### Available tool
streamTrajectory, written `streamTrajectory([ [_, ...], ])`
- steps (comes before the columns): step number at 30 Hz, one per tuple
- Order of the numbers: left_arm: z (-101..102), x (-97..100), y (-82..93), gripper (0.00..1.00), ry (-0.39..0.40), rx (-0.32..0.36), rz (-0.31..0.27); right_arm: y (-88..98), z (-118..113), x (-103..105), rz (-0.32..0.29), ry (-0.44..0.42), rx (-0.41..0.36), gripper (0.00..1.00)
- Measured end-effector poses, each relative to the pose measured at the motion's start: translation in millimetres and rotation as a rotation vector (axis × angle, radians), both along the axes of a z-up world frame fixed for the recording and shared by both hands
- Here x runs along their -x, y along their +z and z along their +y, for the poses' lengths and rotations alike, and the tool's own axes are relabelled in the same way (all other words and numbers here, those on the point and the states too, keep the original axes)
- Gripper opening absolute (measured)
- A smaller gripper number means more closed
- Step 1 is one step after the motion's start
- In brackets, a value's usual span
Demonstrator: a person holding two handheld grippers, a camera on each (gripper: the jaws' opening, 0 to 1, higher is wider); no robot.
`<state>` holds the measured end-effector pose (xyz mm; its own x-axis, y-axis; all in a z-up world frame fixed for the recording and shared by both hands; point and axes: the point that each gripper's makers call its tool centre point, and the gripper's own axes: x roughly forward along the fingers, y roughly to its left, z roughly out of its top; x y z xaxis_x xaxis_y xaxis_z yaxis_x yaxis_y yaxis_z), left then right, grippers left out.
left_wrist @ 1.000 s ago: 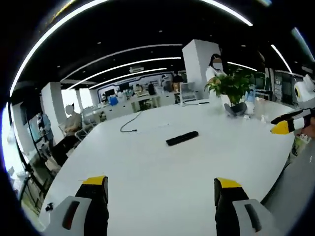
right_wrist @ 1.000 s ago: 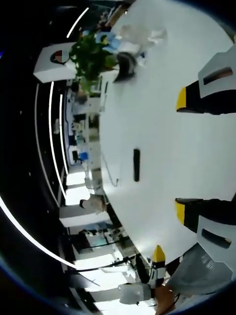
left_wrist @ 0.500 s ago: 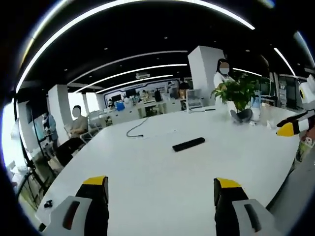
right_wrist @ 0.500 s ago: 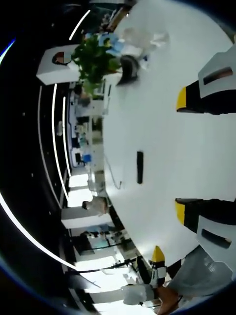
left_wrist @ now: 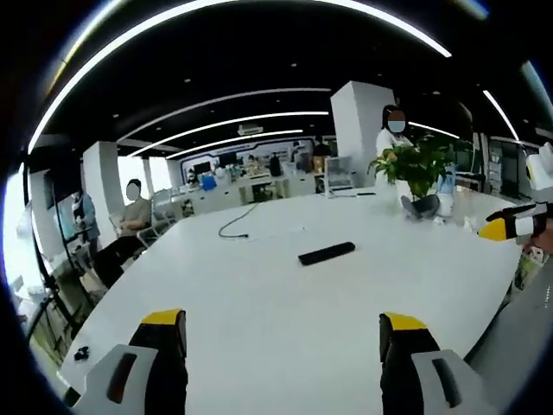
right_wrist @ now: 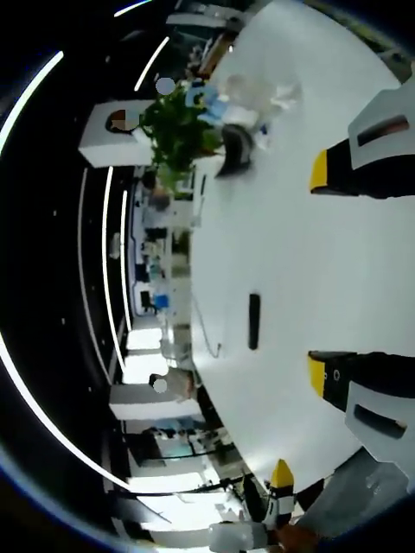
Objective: Press the specified remote control buttons in sequence, fully releasing each button before pressing the next.
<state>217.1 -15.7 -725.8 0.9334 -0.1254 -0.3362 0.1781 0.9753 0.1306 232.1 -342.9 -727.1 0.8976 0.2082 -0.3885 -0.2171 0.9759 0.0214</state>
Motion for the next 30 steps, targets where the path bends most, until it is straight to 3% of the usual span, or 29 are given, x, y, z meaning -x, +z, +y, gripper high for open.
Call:
streamTrajectory([
  [4, -5, -1.3, 5.7, 1.00, -0.028, -0.022, -0.036, -1.2, -7, -2, 0.003, -0.036, 0.006, 0.75],
  [7, -9, -1.5, 1.6, 1.00, -0.063, -0.055, -0.016, -6.1, -7, -2, 0.026, -0.035, 0.017, 0.76],
  [10, -9, -2.2, -3.3, 1.00, -0.059, -0.007, 0.027, -9.6, -6, -1, 0.045, -0.027, 0.044, 0.74],
  [13, -9, -2.6, -4.2, 0.99, -0.043, 0.007, 0.027, -13.7, -7, 0, 0.067, -0.027, 0.042, 0.74],
  [19, -15, -1.1, -20.8, 0.99, -0.059, -0.032, 0.101, -16.4, -6, 0, 0.078, -0.021, 0.062, 0.71],
  [22, -10, -0.5, -21.1, 0.97, -0.036, -0.028, 0.105, -20.4, -4, 1, 0.099, -0.003, 0.084, 0.69],
  [25, -8, -0.8, -17.1, 0.97, -0.012, -0.013, 0.089, -17.7, -4, 1, 0.075, 0.012, 0.114, 0.67],
  [30, -15, -0.5, -21.4, 1.00, -0.015, -0.038, 0.101, -19.3, -7, 0, 0.076, 0.018, 0.124, 0.71],
])
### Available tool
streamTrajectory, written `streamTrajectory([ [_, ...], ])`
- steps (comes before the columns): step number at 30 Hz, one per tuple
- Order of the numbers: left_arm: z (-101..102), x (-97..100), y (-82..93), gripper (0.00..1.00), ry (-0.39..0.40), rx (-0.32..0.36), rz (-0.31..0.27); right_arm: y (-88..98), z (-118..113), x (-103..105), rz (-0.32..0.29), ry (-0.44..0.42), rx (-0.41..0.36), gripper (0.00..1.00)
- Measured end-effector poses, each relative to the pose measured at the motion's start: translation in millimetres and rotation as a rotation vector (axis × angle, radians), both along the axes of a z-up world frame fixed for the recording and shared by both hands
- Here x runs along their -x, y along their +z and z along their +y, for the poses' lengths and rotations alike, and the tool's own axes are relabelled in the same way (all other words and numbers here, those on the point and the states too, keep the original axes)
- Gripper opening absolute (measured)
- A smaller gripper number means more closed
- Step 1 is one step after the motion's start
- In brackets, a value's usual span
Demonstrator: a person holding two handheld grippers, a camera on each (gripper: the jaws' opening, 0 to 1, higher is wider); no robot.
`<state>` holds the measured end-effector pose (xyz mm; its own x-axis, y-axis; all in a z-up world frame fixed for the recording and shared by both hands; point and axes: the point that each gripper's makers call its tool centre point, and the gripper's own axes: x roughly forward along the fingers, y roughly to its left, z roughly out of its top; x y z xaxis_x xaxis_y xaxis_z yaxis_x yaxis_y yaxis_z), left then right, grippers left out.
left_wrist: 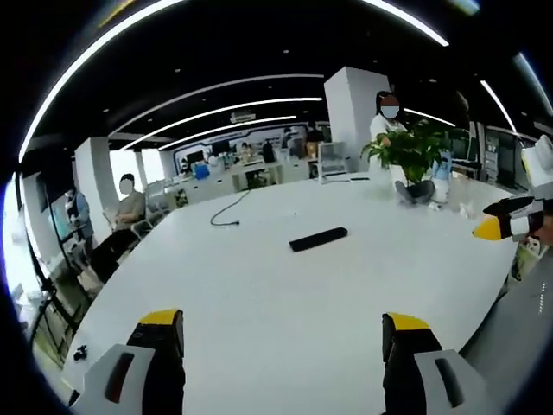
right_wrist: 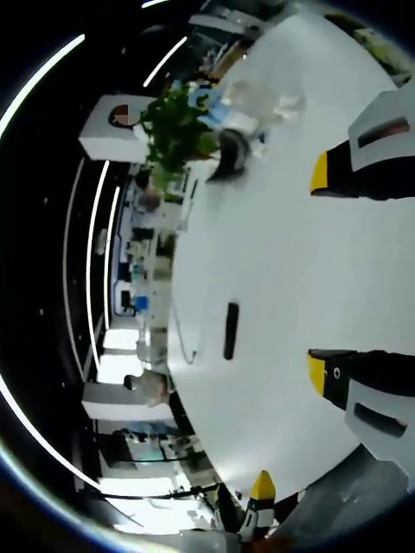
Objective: Press the specified remote control buttons in sequence, fully releasing each button before pressing the next.
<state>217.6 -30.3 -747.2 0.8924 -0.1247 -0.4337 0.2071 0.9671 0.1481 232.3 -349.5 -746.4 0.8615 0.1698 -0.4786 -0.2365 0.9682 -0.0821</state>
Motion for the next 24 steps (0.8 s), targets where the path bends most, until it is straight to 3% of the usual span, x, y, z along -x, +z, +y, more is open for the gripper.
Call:
streamTrajectory([
  [3, 1, 1.1, -4.9, 1.00, 0.008, -0.022, 0.020, -2.1, -2, 1, 0.009, -0.009, 0.003, 0.72],
  [6, 7, 2.1, 2.9, 1.00, 0.030, -0.048, -0.024, 4.2, -5, 1, -0.024, -0.026, -0.002, 0.73],
  [10, 12, -0.3, 9.8, 1.00, 0.059, 0.004, -0.049, 15.2, -11, 0, -0.087, -0.057, 0.025, 0.74],
  [14, 9, -1.0, 9.5, 1.00, 0.056, 0.028, -0.040, 7.5, -4, -1, -0.053, -0.022, 0.037, 0.79],
  [17, 7, -0.9, 9.3, 1.00, 0.044, 0.012, -0.045, 9.0, -4, -1, -0.063, -0.017, 0.069, 0.78],
  [24, 10, -1.9, 11.0, 1.00, 0.055, 0.023, -0.048, 9.3, -12, -2, -0.057, -0.053, 0.034, 0.77],
])
